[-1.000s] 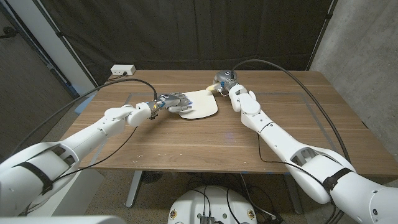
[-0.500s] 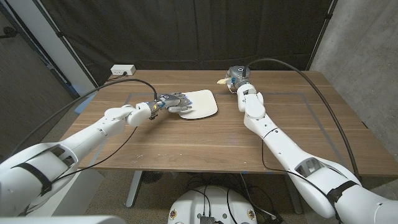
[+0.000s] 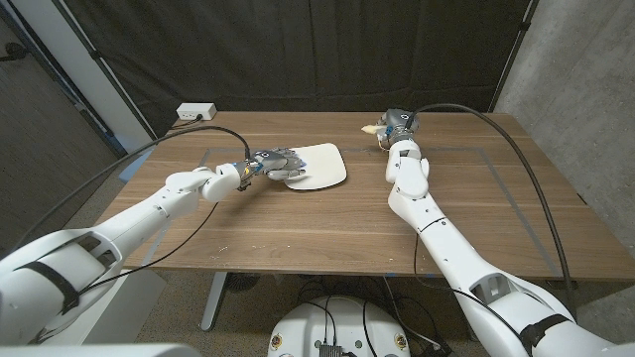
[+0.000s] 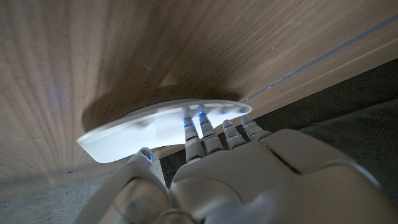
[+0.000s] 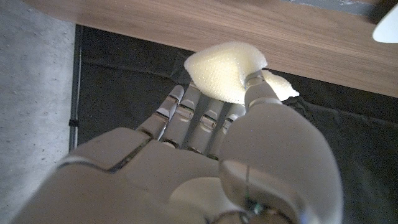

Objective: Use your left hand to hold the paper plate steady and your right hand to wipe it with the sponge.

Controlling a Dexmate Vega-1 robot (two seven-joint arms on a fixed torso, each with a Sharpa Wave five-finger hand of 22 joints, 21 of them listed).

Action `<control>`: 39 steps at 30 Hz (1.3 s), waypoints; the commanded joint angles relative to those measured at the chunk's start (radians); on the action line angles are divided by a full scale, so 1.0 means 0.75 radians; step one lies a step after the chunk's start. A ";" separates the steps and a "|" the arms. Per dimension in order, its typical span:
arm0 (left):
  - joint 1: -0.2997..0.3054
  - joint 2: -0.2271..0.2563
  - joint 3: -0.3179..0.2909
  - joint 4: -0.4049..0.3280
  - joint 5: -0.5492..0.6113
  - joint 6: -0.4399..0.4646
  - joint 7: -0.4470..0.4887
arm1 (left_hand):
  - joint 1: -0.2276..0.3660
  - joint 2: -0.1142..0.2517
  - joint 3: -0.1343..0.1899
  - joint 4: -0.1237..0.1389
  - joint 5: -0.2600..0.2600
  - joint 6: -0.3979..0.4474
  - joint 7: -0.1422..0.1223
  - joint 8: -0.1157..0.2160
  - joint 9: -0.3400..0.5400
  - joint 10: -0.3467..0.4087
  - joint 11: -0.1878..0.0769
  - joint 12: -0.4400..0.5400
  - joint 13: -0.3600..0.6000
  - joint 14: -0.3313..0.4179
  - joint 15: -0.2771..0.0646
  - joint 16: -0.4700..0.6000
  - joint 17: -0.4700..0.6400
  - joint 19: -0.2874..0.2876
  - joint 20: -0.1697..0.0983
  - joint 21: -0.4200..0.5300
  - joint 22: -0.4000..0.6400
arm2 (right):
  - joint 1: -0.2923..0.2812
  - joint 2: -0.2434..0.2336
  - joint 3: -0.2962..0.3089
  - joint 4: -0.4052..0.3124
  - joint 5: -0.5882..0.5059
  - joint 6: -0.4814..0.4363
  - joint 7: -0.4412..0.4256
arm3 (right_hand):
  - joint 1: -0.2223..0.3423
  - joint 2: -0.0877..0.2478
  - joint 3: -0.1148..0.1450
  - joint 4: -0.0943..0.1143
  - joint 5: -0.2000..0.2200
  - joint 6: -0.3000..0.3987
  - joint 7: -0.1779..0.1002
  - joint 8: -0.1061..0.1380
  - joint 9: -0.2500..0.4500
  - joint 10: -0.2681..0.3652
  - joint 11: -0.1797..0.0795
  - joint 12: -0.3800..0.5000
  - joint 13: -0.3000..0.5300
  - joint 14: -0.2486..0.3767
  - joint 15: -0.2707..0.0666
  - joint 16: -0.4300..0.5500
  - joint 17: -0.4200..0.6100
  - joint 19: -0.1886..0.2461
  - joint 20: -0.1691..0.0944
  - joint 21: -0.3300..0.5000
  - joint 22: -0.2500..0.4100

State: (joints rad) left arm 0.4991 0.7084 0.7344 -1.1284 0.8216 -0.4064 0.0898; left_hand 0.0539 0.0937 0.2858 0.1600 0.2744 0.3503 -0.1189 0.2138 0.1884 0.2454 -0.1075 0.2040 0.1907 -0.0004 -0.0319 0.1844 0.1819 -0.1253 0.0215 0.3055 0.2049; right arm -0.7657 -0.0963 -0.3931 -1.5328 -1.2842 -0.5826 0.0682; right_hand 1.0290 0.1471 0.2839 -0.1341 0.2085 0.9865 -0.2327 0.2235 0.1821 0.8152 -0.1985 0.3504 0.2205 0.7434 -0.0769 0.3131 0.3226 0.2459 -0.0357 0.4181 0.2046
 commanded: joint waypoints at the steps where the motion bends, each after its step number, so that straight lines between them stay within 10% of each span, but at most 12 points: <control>1: 0.003 0.008 -0.012 -0.006 -0.031 -0.005 -0.014 | -0.006 0.006 -0.005 0.002 0.005 0.006 0.013 0.006 0.007 -0.005 0.002 0.000 0.004 -0.010 -0.107 0.001 0.001 -0.009 -0.004 -0.007 0.001 | -0.087 0.083 0.102 -0.085 0.126 -0.111 -0.027 | -0.001 0.007 0.002 0.006 0.006 0.167 0.043 0.002 0.009 0.013 0.002 -0.003 0.004 0.013 -0.211 -0.009 0.005 0.012 -0.002 0.005 0.003; 18: 0.011 0.007 -0.030 0.004 -0.077 -0.046 0.044 | 0.002 0.010 -0.003 -0.003 0.008 -0.036 0.002 -0.009 0.008 -0.010 -0.001 -0.001 0.004 0.004 -0.094 0.006 0.001 0.006 0.011 -0.003 0.000 | -0.117 0.129 0.128 -0.108 0.190 -0.234 -0.031 | -0.009 0.007 0.001 0.012 0.004 0.158 0.054 -0.006 0.010 0.019 0.001 -0.006 0.005 0.015 -0.209 -0.015 0.007 0.005 0.003 0.005 0.004; 31: 0.030 0.003 -0.051 -0.014 -0.108 -0.092 0.151 | 0.028 0.024 0.007 -0.009 0.011 -0.342 -0.104 -0.059 0.010 -0.118 -0.010 -0.025 0.006 -0.016 -0.085 -0.002 0.002 0.000 0.012 -0.010 -0.001 | -0.109 0.138 0.081 -0.047 0.168 -0.297 -0.015 | -0.008 0.006 0.001 0.011 0.004 0.157 0.058 -0.009 0.010 0.013 0.001 -0.013 0.003 0.016 -0.208 -0.019 0.008 0.009 0.005 0.009 0.004; 39: 0.044 -0.021 -0.094 0.027 -0.266 -0.192 0.184 | 0.035 0.025 0.010 -0.010 0.009 -0.404 -0.107 -0.051 0.011 -0.195 -0.015 -0.037 0.007 -0.029 -0.074 -0.002 0.003 0.005 0.019 -0.009 0.000 | -0.099 0.138 0.075 -0.040 0.172 -0.328 0.041 | -0.042 -0.011 -0.004 0.026 0.005 0.020 0.067 -0.050 0.012 -0.066 0.004 -0.058 -0.001 -0.034 -0.198 -0.070 -0.008 0.016 0.017 0.017 0.004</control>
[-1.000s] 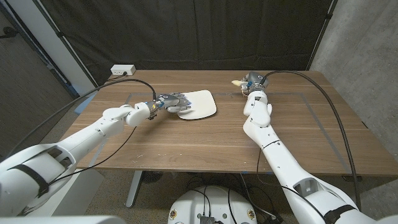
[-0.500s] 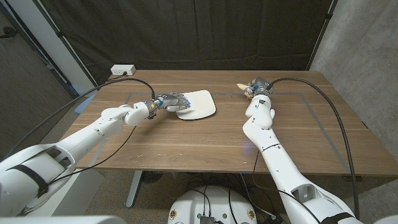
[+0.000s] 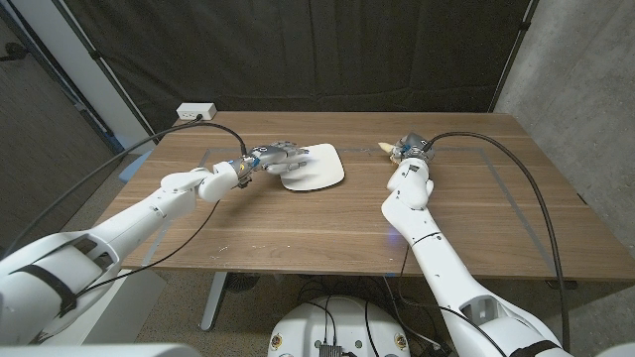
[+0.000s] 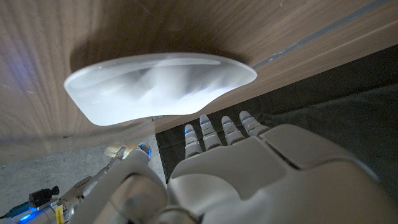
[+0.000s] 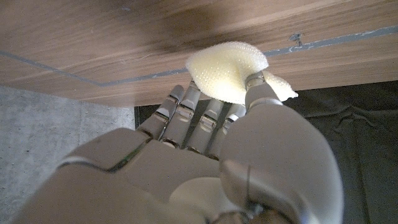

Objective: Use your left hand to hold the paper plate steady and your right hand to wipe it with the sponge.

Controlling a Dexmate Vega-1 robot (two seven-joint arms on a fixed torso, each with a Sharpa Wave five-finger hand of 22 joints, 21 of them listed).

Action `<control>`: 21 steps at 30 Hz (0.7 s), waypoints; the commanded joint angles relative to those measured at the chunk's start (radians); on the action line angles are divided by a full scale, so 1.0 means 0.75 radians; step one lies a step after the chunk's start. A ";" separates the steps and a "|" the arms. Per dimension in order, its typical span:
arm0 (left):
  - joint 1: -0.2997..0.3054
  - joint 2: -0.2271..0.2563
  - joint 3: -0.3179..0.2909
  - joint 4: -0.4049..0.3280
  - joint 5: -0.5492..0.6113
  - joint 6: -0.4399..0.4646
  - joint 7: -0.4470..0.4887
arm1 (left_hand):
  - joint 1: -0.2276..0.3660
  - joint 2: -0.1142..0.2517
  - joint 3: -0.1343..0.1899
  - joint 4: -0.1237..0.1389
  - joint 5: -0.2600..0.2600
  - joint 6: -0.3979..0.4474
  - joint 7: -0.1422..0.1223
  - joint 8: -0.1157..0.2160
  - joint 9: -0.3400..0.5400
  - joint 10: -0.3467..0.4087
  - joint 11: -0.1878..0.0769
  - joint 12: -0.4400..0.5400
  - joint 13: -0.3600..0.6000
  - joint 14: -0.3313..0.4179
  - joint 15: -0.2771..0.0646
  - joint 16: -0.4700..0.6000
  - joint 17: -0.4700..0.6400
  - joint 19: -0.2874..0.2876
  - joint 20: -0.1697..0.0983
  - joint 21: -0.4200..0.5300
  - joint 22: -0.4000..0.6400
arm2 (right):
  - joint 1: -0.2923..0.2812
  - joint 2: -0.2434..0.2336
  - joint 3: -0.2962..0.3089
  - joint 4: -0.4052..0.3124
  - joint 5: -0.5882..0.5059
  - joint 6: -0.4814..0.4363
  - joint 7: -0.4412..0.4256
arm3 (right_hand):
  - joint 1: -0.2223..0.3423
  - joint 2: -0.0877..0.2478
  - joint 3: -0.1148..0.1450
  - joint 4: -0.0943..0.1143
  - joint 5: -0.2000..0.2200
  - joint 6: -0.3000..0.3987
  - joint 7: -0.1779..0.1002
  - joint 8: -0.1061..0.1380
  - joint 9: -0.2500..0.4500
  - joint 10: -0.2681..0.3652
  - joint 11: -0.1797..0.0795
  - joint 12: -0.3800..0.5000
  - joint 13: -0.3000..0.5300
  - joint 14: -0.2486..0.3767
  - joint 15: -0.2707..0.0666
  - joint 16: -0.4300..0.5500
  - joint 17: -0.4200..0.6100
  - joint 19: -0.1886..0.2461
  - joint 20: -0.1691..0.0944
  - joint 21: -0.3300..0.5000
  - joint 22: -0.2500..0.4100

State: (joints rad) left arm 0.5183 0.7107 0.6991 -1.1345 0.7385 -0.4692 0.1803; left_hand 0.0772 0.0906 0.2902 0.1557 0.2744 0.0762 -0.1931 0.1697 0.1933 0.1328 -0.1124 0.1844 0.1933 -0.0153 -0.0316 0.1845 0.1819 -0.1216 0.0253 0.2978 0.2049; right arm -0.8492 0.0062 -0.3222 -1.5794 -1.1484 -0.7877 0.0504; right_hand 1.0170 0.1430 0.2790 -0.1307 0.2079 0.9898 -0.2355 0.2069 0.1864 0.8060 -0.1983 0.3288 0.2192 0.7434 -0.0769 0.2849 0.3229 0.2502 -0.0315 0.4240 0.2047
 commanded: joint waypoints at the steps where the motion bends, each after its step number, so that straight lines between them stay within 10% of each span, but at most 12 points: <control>1: 0.020 -0.028 -0.052 0.044 -0.181 -0.126 0.066 | 0.005 0.029 0.004 -0.005 0.009 -0.046 -0.008 0.008 0.005 -0.059 -0.009 -0.014 0.003 -0.013 -0.073 -0.003 0.003 0.002 0.013 0.002 0.000 | 0.013 -0.001 -0.018 0.016 -0.002 -0.054 0.080 | -0.042 -0.015 -0.005 0.028 0.005 -0.013 0.071 -0.032 0.007 -0.075 0.004 -0.039 0.002 -0.048 -0.194 -0.042 -0.011 0.007 0.015 0.009 0.004; 15: 0.059 -0.050 -0.116 0.076 -0.679 -0.278 -0.129 | 0.013 0.028 0.006 -0.008 0.006 -0.085 -0.007 0.015 0.005 -0.104 -0.006 -0.008 0.003 -0.032 -0.059 -0.005 0.003 -0.001 0.024 -0.001 -0.001 | 0.086 -0.061 -0.071 0.006 -0.049 -0.157 0.432 | -0.275 -0.091 -0.100 0.119 0.019 -0.464 0.094 -0.043 0.006 -0.421 0.111 -0.175 -0.018 -0.388 -0.089 -0.142 -0.038 -0.093 0.087 -0.019 0.003; 21: 0.088 -0.047 -0.138 0.048 -0.923 -0.267 -0.257 | 0.016 0.024 0.006 -0.010 0.005 -0.105 0.004 0.014 0.005 -0.124 0.002 -0.009 0.003 -0.040 -0.049 -0.006 0.003 -0.004 0.030 -0.003 -0.001 | 0.055 -0.070 -0.010 -0.070 0.055 -0.076 0.462 | -0.451 -0.131 -0.192 0.188 0.022 -0.855 0.135 -0.053 0.006 -0.707 0.186 -0.188 -0.022 -0.644 0.034 -0.141 -0.067 -0.223 0.140 -0.080 -0.002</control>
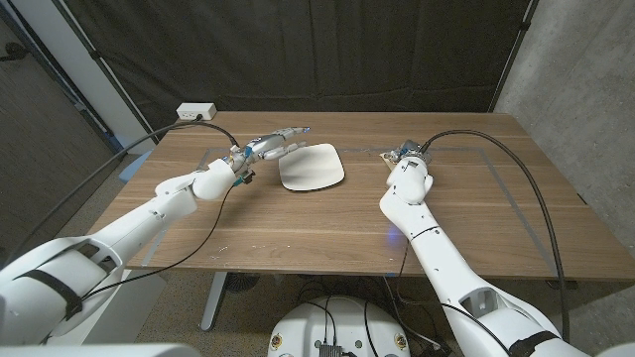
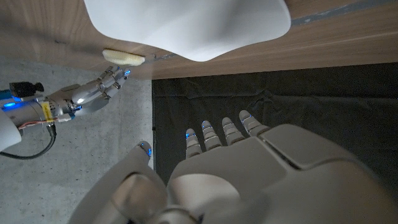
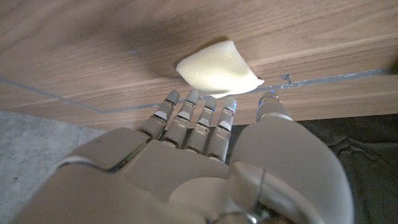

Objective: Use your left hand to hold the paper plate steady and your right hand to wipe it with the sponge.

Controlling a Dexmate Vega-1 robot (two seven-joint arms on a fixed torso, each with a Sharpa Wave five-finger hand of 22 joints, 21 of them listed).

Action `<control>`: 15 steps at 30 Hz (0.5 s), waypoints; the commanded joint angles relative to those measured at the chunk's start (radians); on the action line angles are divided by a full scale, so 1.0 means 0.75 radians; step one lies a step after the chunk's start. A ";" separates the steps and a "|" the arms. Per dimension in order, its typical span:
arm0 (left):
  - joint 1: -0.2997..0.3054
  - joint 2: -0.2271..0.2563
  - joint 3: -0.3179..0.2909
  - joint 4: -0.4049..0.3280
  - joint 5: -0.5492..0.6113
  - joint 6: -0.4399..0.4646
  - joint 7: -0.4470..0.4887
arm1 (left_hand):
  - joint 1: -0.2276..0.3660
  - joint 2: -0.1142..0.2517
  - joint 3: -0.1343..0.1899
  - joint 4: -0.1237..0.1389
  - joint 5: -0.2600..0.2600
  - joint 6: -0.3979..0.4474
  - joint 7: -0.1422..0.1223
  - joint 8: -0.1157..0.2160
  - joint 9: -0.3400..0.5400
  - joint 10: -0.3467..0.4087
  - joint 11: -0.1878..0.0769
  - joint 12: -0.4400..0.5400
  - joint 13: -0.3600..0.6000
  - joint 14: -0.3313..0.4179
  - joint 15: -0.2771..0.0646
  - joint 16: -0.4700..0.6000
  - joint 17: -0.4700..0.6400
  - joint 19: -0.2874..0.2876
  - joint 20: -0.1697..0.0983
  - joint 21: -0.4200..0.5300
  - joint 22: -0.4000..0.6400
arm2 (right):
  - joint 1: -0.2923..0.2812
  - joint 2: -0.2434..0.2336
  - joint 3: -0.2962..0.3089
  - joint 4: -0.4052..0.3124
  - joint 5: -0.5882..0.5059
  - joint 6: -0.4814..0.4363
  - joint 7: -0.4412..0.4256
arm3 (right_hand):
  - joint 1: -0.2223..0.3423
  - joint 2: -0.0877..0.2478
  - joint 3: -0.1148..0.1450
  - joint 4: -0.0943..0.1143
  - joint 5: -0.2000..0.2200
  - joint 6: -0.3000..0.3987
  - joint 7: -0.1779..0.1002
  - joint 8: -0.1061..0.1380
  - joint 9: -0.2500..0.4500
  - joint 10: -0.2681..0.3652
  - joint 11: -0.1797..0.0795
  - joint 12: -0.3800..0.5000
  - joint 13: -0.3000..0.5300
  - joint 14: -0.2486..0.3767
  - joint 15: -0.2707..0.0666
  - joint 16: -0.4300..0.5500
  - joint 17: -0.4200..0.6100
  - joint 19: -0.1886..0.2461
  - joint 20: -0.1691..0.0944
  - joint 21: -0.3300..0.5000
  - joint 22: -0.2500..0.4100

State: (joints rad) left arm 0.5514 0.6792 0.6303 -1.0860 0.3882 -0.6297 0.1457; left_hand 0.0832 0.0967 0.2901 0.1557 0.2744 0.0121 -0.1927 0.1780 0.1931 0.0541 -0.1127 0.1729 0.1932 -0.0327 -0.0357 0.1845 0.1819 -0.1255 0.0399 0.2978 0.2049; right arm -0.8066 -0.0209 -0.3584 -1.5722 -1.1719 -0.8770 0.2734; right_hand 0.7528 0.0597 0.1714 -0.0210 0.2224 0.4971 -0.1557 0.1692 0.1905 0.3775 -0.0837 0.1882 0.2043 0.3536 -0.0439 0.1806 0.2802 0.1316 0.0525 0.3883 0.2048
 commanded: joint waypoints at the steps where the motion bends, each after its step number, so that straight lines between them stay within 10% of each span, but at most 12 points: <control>1: 0.047 -0.007 -0.050 -0.016 -0.488 -0.055 -0.223 | 0.009 0.015 0.006 -0.011 0.004 -0.025 0.003 0.003 0.005 -0.023 0.006 0.006 0.003 -0.019 -0.040 -0.006 0.003 0.000 0.013 -0.004 -0.001 | -0.018 -0.031 0.061 -0.102 0.123 0.077 0.142 | -0.120 -0.022 -0.058 0.052 0.002 -0.233 0.034 -0.002 0.000 -0.156 0.038 0.000 -0.002 -0.150 -0.006 -0.002 -0.013 -0.073 0.030 -0.037 -0.003; 15: 0.074 0.006 -0.069 -0.028 -0.688 -0.073 -0.287 | 0.017 0.006 0.004 -0.016 0.000 -0.072 -0.001 0.000 0.003 -0.050 0.017 0.011 0.003 -0.032 -0.033 -0.006 0.003 0.006 0.020 -0.003 -0.002 | -0.177 -0.008 0.284 -0.227 0.572 0.616 -0.218 | -0.356 0.045 -0.124 0.178 -0.036 -0.409 0.061 0.017 -0.001 -0.243 0.078 0.024 -0.011 -0.329 -0.013 -0.001 -0.053 -0.186 0.010 -0.102 -0.006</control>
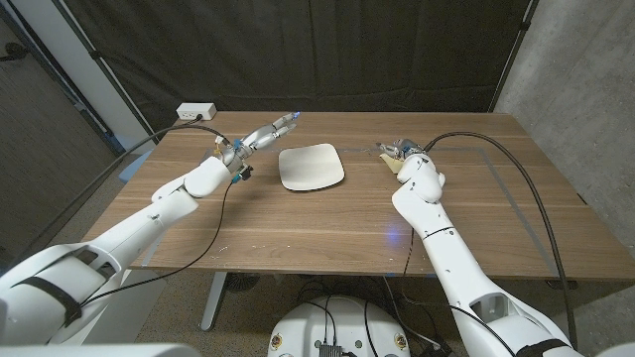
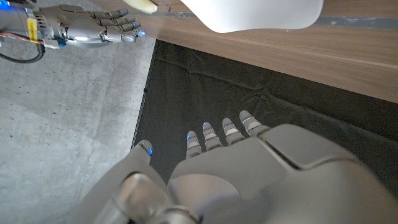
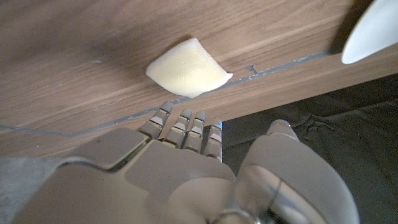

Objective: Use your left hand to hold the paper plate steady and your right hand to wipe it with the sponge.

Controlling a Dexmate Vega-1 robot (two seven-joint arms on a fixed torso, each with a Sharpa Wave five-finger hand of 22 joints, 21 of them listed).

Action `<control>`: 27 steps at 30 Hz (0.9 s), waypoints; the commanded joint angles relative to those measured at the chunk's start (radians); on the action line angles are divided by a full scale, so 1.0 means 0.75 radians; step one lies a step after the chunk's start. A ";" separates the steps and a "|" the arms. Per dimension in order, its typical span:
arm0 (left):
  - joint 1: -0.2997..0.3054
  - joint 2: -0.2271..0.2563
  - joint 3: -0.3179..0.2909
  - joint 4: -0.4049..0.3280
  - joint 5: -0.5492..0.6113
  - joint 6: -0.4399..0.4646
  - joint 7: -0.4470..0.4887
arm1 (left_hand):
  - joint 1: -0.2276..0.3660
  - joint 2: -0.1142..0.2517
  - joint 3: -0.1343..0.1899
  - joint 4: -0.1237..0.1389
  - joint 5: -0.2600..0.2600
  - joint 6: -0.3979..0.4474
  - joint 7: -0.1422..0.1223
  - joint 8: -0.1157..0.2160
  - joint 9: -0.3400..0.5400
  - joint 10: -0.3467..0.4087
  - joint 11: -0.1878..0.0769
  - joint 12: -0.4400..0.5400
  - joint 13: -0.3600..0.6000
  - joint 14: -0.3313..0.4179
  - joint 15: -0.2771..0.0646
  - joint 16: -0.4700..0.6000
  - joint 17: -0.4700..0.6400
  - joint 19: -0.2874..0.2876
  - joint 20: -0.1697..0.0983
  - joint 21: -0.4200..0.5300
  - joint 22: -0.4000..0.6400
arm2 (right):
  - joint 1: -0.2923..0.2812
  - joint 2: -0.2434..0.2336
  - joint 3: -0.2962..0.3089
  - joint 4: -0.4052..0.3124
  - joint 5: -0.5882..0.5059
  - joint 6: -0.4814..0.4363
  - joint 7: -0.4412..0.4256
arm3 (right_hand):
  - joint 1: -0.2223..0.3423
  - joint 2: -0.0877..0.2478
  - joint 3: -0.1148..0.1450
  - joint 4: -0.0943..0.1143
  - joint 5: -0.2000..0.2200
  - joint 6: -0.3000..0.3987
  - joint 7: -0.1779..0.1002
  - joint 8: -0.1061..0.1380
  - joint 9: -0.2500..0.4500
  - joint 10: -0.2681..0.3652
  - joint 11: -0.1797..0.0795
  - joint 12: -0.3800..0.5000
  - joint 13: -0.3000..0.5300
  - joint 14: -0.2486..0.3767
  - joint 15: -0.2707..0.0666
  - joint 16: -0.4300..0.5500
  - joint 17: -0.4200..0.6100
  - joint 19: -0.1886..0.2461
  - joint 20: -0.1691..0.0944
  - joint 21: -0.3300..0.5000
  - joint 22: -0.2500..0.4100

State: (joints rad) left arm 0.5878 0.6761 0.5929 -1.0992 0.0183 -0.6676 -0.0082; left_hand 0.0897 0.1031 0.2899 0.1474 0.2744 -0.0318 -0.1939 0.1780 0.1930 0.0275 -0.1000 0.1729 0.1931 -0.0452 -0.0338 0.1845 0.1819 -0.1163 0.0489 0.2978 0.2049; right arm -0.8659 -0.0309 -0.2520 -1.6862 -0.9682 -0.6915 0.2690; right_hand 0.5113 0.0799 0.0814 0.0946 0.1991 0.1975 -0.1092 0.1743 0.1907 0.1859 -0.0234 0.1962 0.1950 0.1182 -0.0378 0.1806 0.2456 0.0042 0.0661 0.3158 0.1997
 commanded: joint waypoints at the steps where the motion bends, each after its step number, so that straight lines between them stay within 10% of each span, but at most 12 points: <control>1: 0.027 0.011 -0.021 -0.009 -0.209 -0.025 -0.089 | 0.008 -0.002 0.004 -0.006 0.000 -0.015 -0.001 0.001 0.003 -0.015 -0.001 0.012 0.003 -0.016 -0.036 -0.006 0.003 -0.006 0.009 -0.003 -0.002 | -0.105 0.002 0.153 -0.062 0.329 0.422 -0.243 | -0.045 0.030 -0.003 0.032 -0.006 -0.010 -0.003 0.011 -0.001 0.017 -0.002 0.015 0.000 -0.015 -0.028 0.001 -0.010 -0.014 -0.013 -0.006 0.000; 27: 0.035 -0.058 -0.142 0.129 -0.663 -0.011 -0.488 | 0.015 -0.018 -0.004 -0.010 -0.009 -0.079 -0.034 0.006 -0.003 -0.092 0.001 0.012 -0.003 -0.067 -0.043 -0.010 0.002 -0.005 0.009 -0.008 -0.002 | -0.100 0.051 0.319 0.201 0.927 1.092 -0.285 | -0.255 0.065 -0.052 0.097 0.012 -0.033 -0.004 0.015 -0.009 0.011 -0.007 0.009 -0.017 -0.053 -0.049 -0.006 -0.088 0.113 -0.212 0.021 -0.003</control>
State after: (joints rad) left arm 0.6200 0.6610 0.5247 -1.0626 -0.3867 -0.6701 -0.2580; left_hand 0.0975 0.0952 0.2858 0.1434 0.2699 -0.0844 -0.2176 0.1780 0.1905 -0.0352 -0.0949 0.1777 0.1906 -0.0848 -0.0378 0.1807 0.1819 -0.1183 0.0540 0.2978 0.1998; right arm -0.9381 -0.0175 -0.0541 -1.5828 -0.4093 -0.0191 0.0664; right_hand 0.3357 0.1323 0.0517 0.1647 0.2051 0.1674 -0.1180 0.1813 0.1812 0.1969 -0.0344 0.2076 0.1812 0.0804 -0.0357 0.1806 0.1789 0.0838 -0.0342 0.3312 0.1952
